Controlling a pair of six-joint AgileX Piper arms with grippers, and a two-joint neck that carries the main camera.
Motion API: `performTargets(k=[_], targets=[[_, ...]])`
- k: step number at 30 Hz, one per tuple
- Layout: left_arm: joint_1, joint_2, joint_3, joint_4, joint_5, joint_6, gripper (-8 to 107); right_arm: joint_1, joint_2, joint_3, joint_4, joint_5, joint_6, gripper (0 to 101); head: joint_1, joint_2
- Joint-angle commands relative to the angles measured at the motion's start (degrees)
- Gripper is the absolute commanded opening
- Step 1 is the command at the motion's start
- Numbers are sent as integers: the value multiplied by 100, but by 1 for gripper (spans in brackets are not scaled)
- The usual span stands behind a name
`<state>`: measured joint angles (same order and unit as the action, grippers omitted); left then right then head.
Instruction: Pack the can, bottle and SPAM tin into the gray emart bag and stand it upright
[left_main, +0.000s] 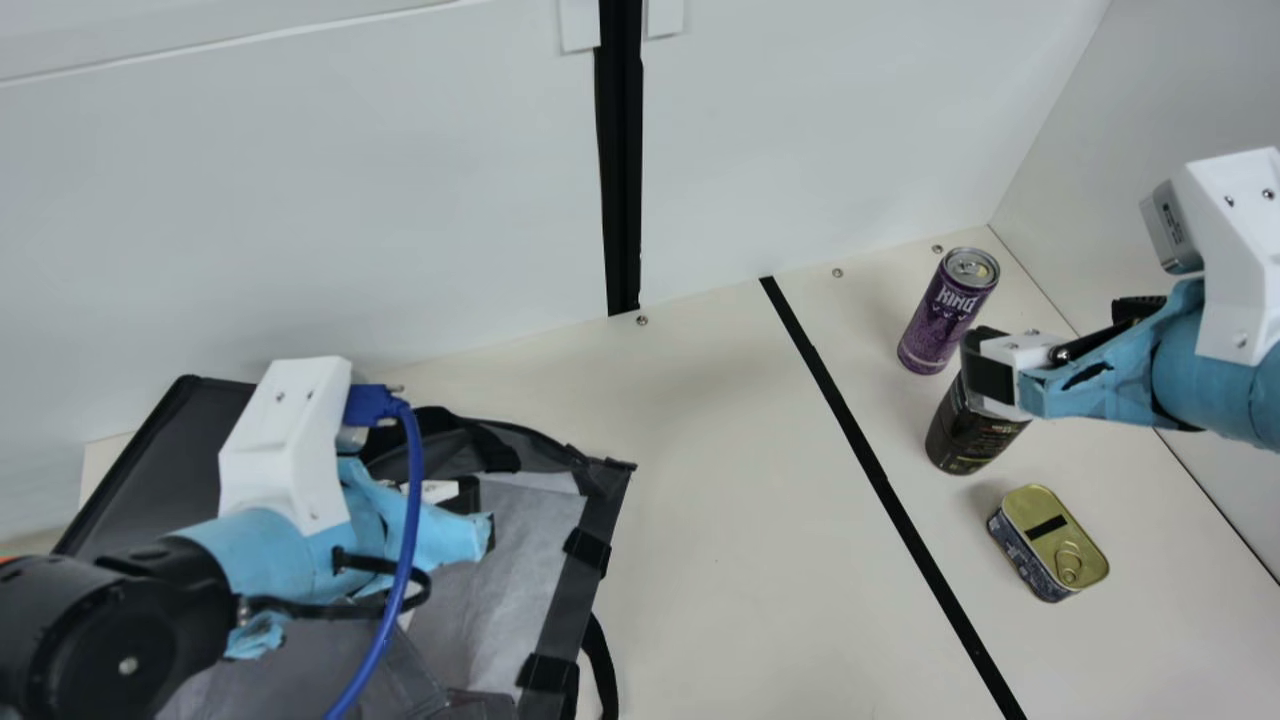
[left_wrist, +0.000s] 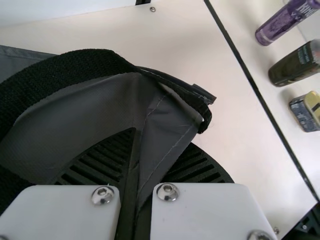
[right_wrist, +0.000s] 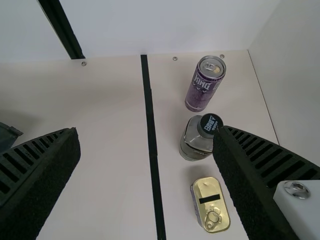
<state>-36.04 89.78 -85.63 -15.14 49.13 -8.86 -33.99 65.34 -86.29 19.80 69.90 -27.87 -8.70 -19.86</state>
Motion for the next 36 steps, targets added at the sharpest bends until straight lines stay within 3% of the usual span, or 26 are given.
performTargets(k=[1, 19, 36], targets=[[38, 38, -11, -150, -22, 45, -8, 0, 0, 0, 0, 0, 0, 95, -130, -14], [410, 310, -233, -842, -118, 435, -8, 0, 0, 0, 0, 0, 0, 95, -130, -14], [857, 411, -452, -944, -2, 691, -8, 0, 0, 0, 0, 0, 0, 95, -130, -14]])
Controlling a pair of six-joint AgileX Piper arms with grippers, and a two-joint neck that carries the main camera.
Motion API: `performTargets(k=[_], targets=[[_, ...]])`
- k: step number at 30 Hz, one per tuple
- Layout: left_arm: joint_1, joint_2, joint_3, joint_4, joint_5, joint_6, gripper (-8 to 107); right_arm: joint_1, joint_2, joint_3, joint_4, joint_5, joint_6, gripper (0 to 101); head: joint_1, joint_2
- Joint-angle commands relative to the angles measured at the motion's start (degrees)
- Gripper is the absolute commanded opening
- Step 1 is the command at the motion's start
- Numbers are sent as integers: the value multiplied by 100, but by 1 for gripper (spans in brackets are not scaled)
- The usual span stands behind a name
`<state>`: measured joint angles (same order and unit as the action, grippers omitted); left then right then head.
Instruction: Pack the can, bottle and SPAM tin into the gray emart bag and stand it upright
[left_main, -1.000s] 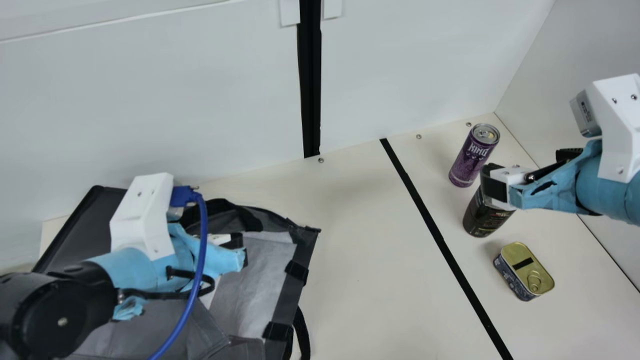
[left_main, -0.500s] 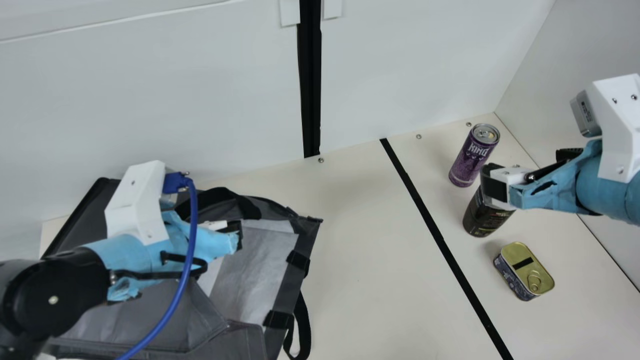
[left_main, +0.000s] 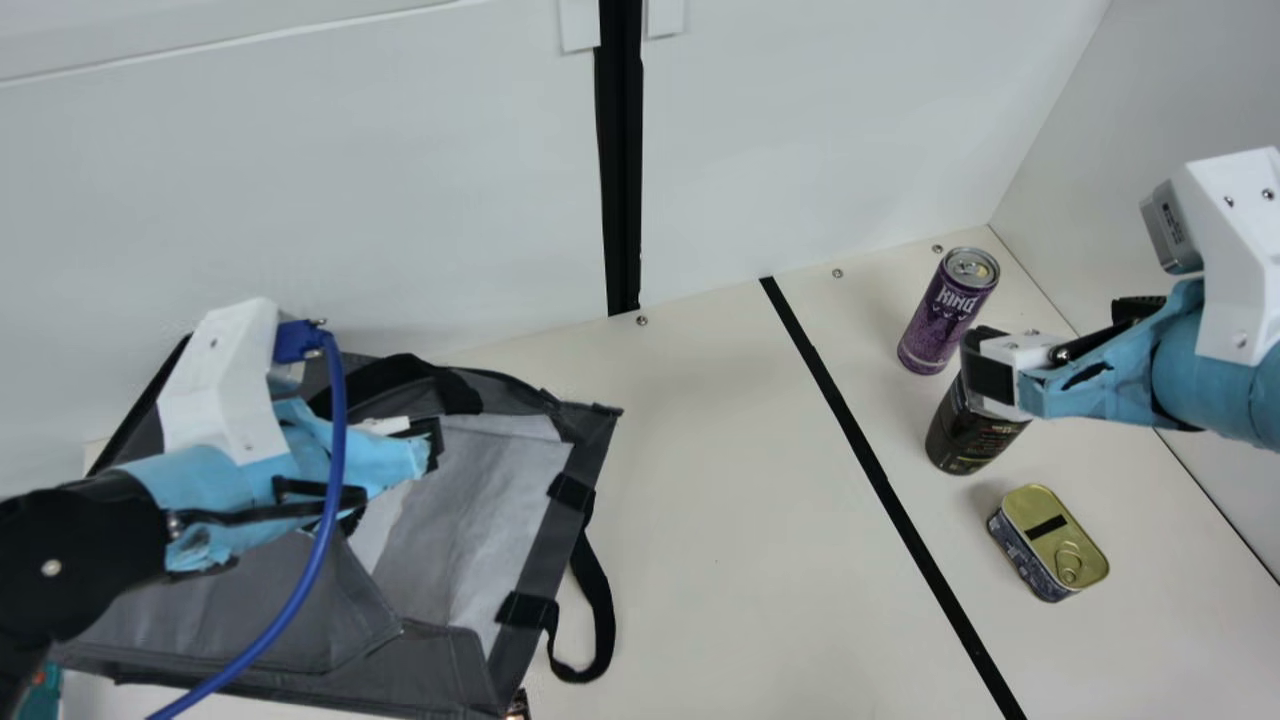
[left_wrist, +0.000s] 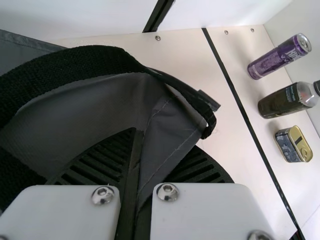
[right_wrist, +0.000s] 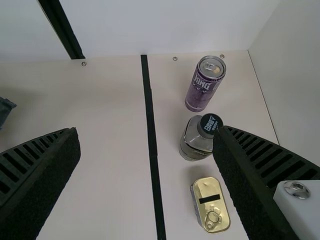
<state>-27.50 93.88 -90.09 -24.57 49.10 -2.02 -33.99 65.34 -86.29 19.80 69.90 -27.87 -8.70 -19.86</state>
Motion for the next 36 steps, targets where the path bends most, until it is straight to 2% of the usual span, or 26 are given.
performTargets(k=[1, 36], targets=[[17, 6, -15, -6, 5, 17, -8, 0, 0, 0, 0, 0, 0, 95, -130, -14], [87, 27, -47, -9, 9, 82, -8, 0, 0, 0, 0, 0, 0, 95, -130, -14]])
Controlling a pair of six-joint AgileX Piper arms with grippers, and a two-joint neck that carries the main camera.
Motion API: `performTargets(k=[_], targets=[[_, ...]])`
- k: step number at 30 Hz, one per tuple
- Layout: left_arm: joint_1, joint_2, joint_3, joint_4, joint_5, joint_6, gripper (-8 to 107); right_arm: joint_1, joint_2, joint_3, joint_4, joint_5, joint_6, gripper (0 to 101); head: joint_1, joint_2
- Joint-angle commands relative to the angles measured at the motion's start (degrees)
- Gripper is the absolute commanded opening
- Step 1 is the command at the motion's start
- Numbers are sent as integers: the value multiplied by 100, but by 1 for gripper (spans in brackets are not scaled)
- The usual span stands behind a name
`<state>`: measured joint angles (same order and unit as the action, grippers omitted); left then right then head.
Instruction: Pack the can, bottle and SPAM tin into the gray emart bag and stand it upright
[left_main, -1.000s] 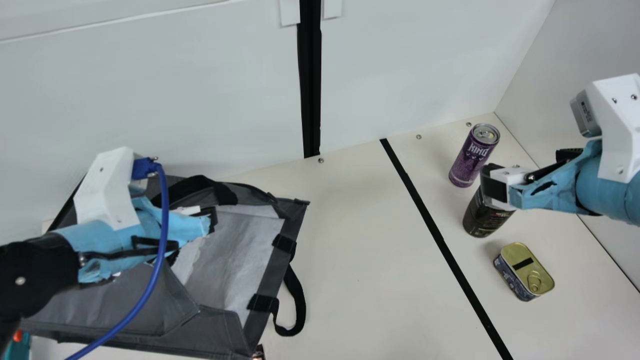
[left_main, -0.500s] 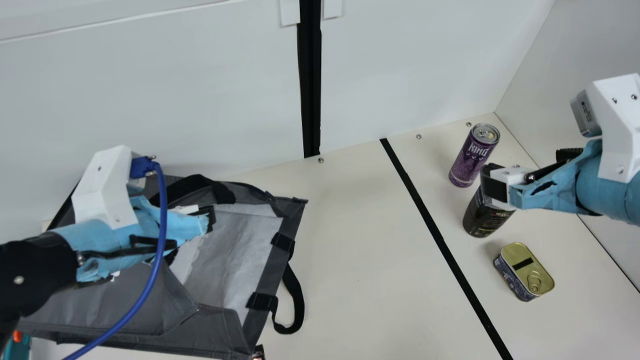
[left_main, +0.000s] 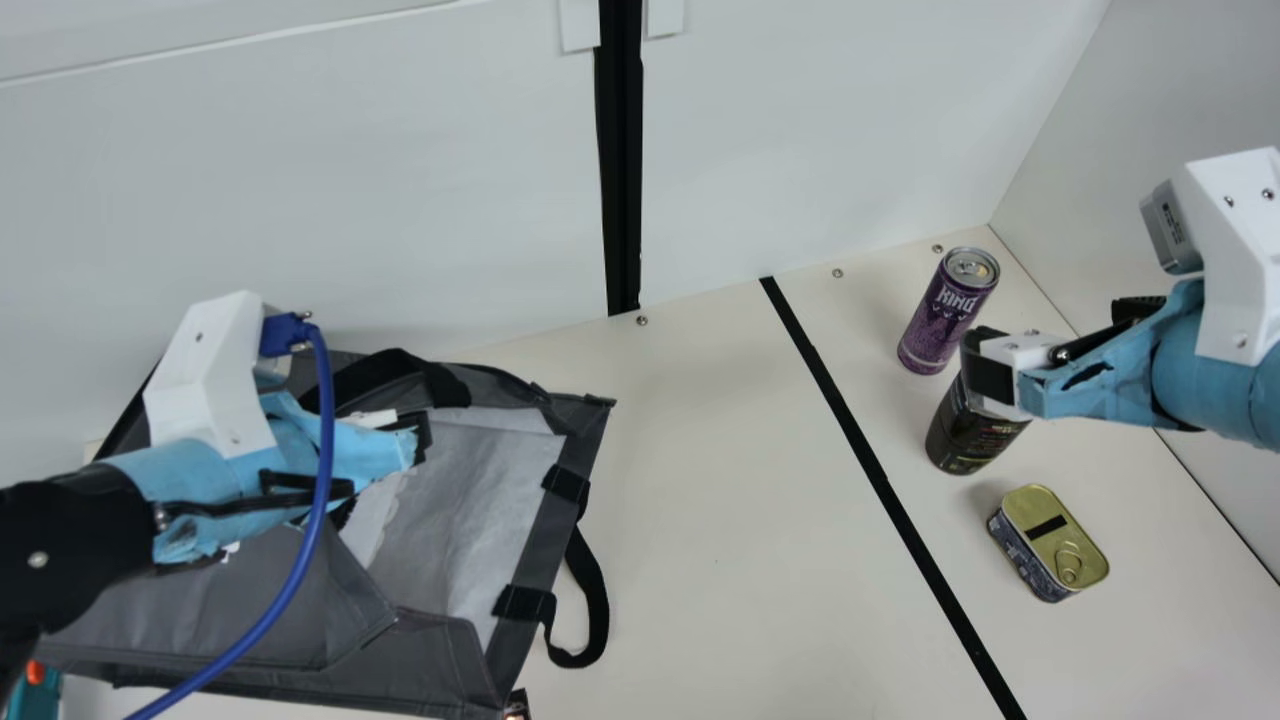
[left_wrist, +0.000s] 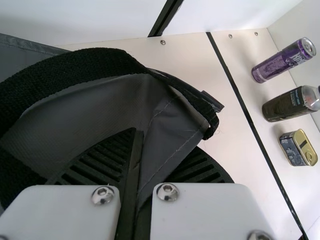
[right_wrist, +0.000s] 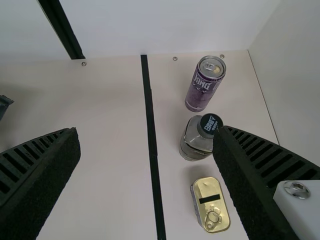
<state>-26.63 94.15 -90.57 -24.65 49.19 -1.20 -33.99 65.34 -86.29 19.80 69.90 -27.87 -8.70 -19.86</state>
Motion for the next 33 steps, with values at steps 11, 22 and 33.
performTargets(k=[11, 22, 33], targets=[[0, 0, 0, 0, 0, 0, -8, 0, 0, 0, 0, 0, 0, 95, -130, -14], [0, 0, 0, 0, 0, 0, -8, 130, -56, 52, -99, -37, 121, 95, -130, -14], [0, 0, 0, 0, 0, 0, -8, 199, 263, -108, -178, -162, 88, 95, -130, -14]])
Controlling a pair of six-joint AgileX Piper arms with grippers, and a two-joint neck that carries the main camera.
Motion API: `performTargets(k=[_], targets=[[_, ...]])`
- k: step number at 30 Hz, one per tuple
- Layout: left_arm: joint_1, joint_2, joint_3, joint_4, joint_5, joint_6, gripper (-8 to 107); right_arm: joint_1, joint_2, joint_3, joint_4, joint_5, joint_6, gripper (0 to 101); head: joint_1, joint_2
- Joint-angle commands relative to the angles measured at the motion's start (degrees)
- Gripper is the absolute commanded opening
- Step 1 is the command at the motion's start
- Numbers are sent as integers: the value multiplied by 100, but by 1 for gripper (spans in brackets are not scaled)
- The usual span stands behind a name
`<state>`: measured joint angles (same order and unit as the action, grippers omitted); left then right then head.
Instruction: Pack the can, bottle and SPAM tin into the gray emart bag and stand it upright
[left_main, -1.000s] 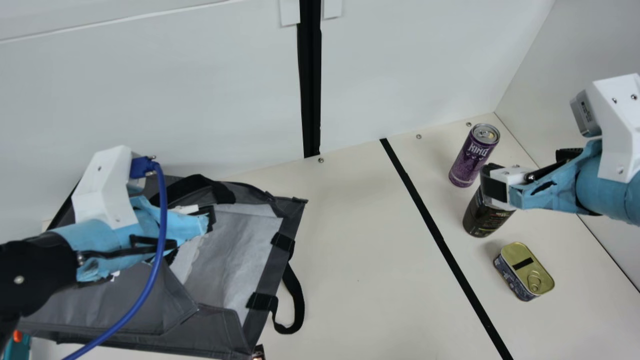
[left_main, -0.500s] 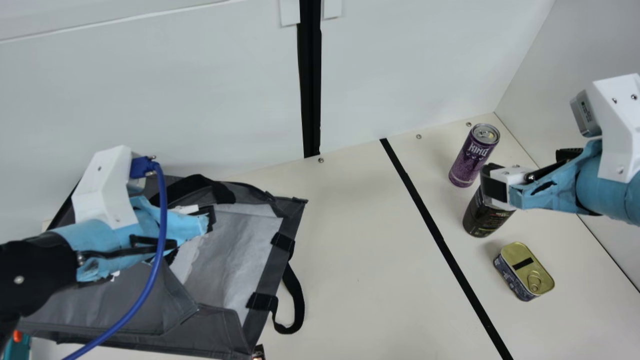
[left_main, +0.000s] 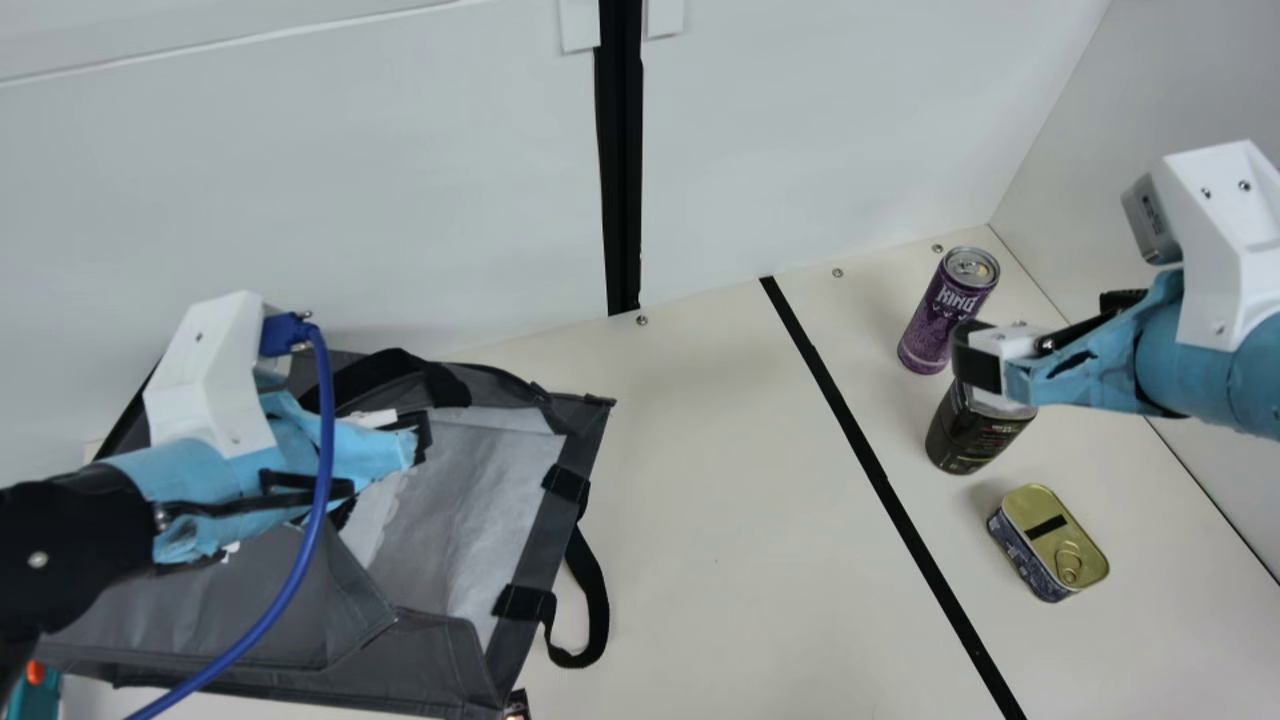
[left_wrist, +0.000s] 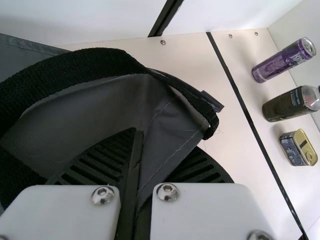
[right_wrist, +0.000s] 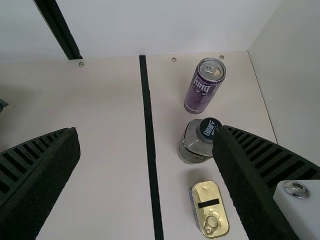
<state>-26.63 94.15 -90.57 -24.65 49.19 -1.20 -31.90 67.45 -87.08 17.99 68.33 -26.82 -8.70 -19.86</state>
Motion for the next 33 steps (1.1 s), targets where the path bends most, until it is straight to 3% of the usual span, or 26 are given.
performTargets(k=[1, 15, 33], targets=[[0, 0, 0, 0, 0, 0, -8, -30, 98, -61, 3, -5, -34, 95, -130, -14], [0, 0, 0, 0, 0, 0, -8, -174, 800, -683, -155, 157, 15, 95, -130, -14], [0, 0, 0, 0, 0, 0, -8, 45, 1610, -1155, -623, 157, 335, 95, -130, -14]])
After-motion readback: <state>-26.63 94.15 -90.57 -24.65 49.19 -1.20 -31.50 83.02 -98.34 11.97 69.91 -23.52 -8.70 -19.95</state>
